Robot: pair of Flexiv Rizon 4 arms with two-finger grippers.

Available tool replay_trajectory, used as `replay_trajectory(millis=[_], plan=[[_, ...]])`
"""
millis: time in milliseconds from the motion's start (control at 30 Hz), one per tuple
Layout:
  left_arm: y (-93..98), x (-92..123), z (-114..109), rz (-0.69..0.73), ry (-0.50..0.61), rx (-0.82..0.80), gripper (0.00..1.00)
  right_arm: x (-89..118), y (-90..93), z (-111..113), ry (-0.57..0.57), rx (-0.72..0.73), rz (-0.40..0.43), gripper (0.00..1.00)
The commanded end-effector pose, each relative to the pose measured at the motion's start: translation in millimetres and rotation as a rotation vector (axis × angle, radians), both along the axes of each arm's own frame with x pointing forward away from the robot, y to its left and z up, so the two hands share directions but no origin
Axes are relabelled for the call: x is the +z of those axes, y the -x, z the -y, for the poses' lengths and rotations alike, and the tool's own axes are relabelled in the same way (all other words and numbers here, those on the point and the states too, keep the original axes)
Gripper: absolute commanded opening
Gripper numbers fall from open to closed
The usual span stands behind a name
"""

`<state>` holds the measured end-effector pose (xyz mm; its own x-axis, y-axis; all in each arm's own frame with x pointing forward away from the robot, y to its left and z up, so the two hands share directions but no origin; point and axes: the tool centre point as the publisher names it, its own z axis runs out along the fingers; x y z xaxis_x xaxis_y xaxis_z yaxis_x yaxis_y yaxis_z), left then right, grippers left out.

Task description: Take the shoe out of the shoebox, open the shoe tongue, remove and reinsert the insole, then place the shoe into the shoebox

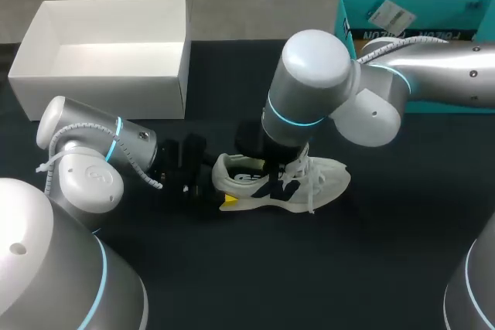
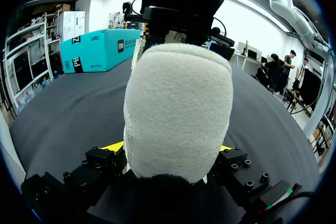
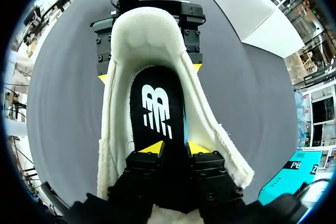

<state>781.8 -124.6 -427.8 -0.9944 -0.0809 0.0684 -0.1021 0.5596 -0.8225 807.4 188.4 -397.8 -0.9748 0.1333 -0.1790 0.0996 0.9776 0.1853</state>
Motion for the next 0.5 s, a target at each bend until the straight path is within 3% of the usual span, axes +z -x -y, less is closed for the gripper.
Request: replay_trajectory(millis=[33,233,500], plan=[[0.4,-2,-1,0.001,0.000,0.000,0.00,-4,-8.6,-2,-0.004,0.015,-0.005,0.26],[0.4,-2,-1,0.001,0.000,0.000,0.00,-17,-13.5,-9,-0.021,0.054,-0.061,0.25],[0.4,-2,-1,0.001,0.000,0.000,0.00,-38,-5.6,-12,-0.023,0.065,-0.155,0.28]])
